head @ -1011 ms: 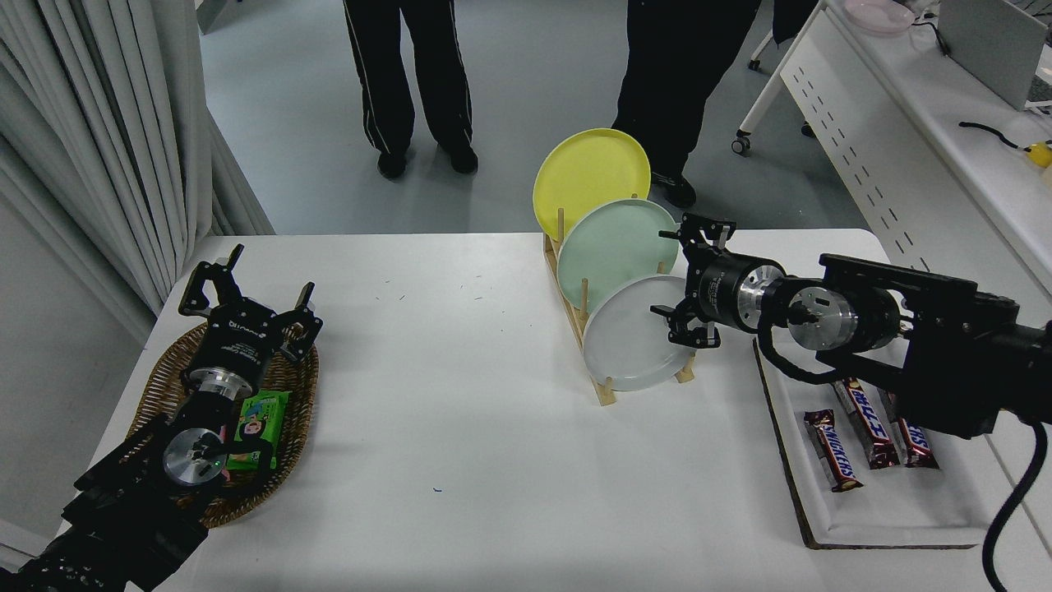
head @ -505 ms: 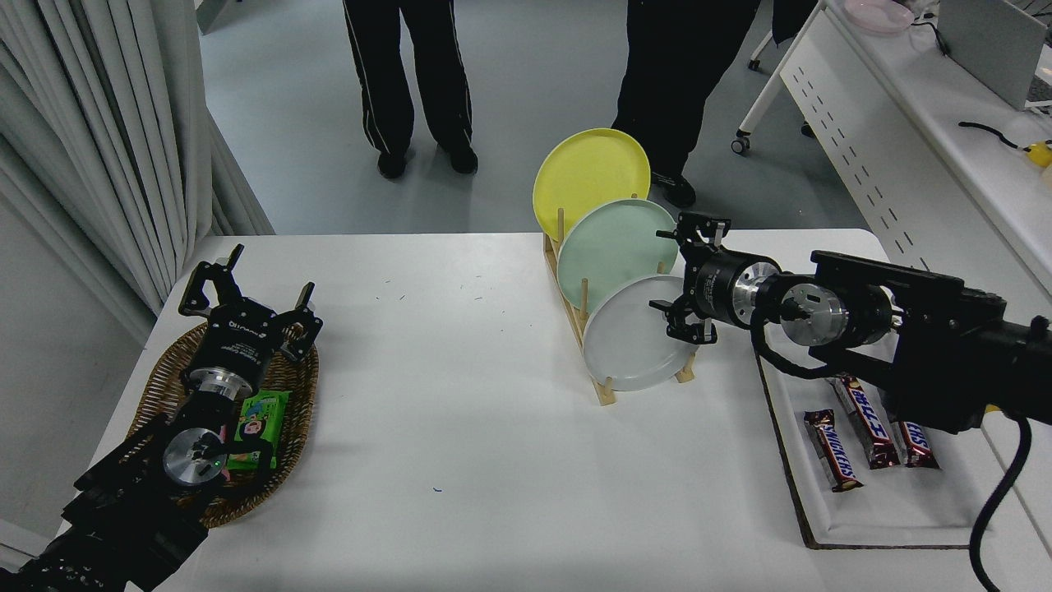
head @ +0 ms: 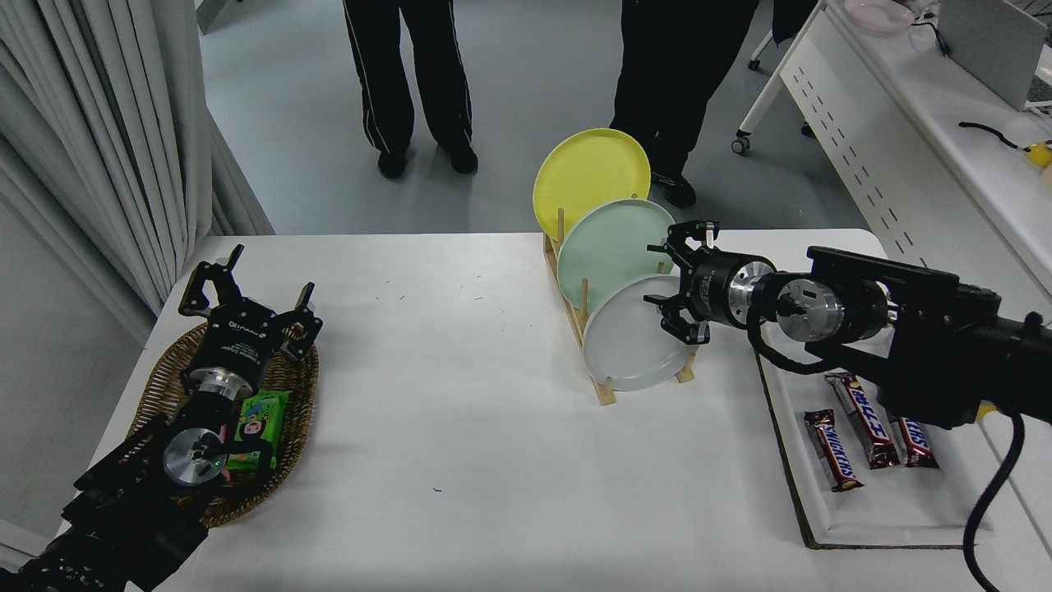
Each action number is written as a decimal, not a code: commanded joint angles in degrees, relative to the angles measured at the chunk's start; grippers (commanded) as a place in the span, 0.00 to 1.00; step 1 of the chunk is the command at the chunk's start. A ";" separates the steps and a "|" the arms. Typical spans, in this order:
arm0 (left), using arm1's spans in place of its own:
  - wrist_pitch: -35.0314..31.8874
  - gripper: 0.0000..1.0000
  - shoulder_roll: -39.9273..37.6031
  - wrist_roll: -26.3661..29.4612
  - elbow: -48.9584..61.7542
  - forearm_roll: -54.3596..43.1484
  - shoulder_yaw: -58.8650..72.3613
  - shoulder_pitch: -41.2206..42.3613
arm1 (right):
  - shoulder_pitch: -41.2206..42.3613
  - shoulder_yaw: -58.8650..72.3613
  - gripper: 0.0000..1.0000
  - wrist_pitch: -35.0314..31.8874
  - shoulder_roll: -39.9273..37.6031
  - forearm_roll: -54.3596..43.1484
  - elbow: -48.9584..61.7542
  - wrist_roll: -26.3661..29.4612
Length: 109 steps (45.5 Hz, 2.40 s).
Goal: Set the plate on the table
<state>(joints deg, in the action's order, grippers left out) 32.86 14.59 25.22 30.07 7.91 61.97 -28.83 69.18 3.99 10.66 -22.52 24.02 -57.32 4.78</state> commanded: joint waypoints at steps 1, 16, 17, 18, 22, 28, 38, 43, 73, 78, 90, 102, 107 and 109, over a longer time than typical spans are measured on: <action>0.01 1.00 0.00 0.00 0.07 0.00 -0.01 0.00 | 0.08 -1.44 0.53 -0.12 -0.07 -0.28 0.11 1.11; 0.01 1.00 0.00 0.00 -0.02 0.00 -0.01 0.00 | 0.34 -1.97 0.39 -0.12 -0.16 -0.46 0.19 1.90; 0.01 1.00 0.00 0.00 -0.02 0.00 -0.01 0.00 | 0.34 -1.97 0.39 -0.12 -0.25 -0.46 0.19 1.90; 0.01 1.00 0.00 0.00 0.07 0.00 0.08 0.00 | 0.34 -1.97 0.38 -0.12 -0.25 -0.55 0.19 1.90; 0.01 1.00 0.00 0.00 -0.02 0.00 -0.01 0.00 | 0.34 -1.97 0.38 -0.03 -0.25 -0.55 0.19 1.90; 0.01 1.00 0.00 0.00 -0.02 0.00 -0.01 0.00 | 0.34 -1.97 0.35 0.06 -0.25 -0.55 0.19 2.34; 0.01 1.00 0.00 0.00 -0.02 0.00 -0.01 0.00 | 0.34 -1.97 0.24 0.24 -0.25 -0.55 0.19 2.95; 0.01 1.00 0.00 0.00 0.07 0.00 -0.01 0.00 | 0.34 -1.97 0.24 0.32 -0.25 -0.55 0.28 3.04; 0.01 1.00 0.00 0.00 -0.02 0.00 -0.01 0.00 | 0.34 -1.97 0.00 0.24 -0.33 -1.08 0.99 3.13; 0.01 1.00 0.00 0.00 -0.02 0.00 -0.01 0.00 | 0.34 -1.97 0.00 0.06 -0.42 -1.08 1.07 3.13; 0.01 1.00 0.00 0.00 -0.02 0.00 -0.01 0.00 | 0.08 -1.97 0.00 -0.03 -0.51 -1.96 0.90 3.13; 0.01 1.00 0.00 0.00 0.07 0.00 0.08 0.00 | 2.01 -4.17 0.00 -0.64 -4.11 -1.69 0.63 6.20; 0.01 1.00 0.00 0.00 -0.02 0.00 -0.01 0.00 | 2.89 -4.78 0.00 -0.99 -5.08 -0.99 0.37 9.28; 0.01 1.00 0.00 0.00 -0.02 0.00 -0.01 0.00 | 3.06 -5.13 0.00 -0.99 -5.52 -0.81 0.20 10.77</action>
<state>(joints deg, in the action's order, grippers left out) 32.86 14.59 25.23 30.11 7.91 62.00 -28.83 70.73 0.35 10.16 -25.77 22.47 -56.68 10.59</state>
